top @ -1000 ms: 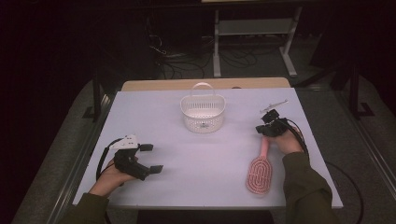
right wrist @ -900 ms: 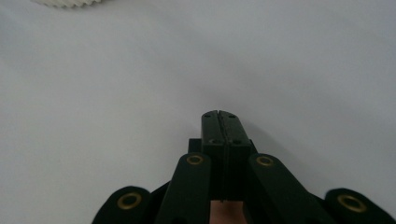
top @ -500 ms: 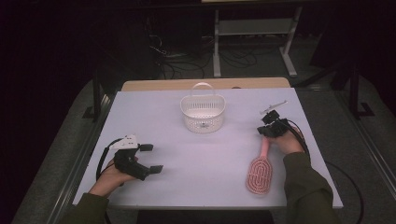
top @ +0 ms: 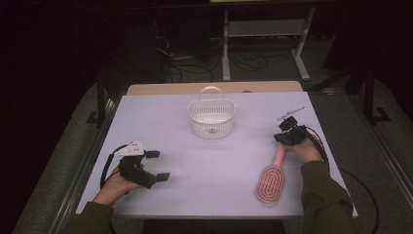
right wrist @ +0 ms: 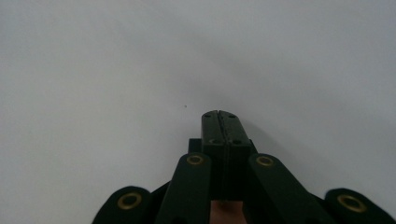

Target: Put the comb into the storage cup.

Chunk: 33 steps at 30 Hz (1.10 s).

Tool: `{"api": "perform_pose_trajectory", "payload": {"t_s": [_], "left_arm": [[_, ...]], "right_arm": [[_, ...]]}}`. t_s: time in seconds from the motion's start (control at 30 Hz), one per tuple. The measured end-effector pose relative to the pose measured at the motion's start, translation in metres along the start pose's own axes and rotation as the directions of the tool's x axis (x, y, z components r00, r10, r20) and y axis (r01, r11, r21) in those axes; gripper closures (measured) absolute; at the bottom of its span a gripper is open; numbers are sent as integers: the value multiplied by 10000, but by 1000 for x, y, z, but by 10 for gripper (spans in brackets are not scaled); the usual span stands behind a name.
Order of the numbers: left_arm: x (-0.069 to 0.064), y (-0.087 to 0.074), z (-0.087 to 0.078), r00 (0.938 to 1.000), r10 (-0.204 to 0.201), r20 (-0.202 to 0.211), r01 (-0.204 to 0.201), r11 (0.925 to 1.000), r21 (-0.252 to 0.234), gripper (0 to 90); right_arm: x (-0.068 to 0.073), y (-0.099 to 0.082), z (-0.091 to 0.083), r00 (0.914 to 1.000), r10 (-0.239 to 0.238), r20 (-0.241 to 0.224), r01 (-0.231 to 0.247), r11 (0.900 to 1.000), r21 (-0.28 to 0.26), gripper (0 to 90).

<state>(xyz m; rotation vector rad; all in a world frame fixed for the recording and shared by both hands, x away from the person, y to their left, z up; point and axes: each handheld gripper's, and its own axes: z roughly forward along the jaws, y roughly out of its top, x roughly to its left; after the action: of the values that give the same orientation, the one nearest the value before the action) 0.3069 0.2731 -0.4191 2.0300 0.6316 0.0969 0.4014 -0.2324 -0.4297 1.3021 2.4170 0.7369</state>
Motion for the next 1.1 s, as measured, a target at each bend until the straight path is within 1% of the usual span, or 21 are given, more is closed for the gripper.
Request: {"api": "perform_pose_trajectory", "payload": {"t_s": [0.4,0.5,0.9,1.1], "left_arm": [[-1,0,0,10000,11,-2,-11,10000,14,1],[-1,0,1,10000,14,6,-14,10000,25,1],[-2,0,2,10000,40,-8,-39,10000,51,1],[-2,0,2,10000,40,2,-40,10000,62,1]], "right_arm": [[-5,-14,-9,9999,133,100,-134,9999,39,893],[-6,-19,-13,9998,63,163,-65,9999,120,893],[-8,-36,-25,9999,44,99,-48,9994,339,893],[-8,-44,-29,10000,81,35,-83,9994,348,893]]}}
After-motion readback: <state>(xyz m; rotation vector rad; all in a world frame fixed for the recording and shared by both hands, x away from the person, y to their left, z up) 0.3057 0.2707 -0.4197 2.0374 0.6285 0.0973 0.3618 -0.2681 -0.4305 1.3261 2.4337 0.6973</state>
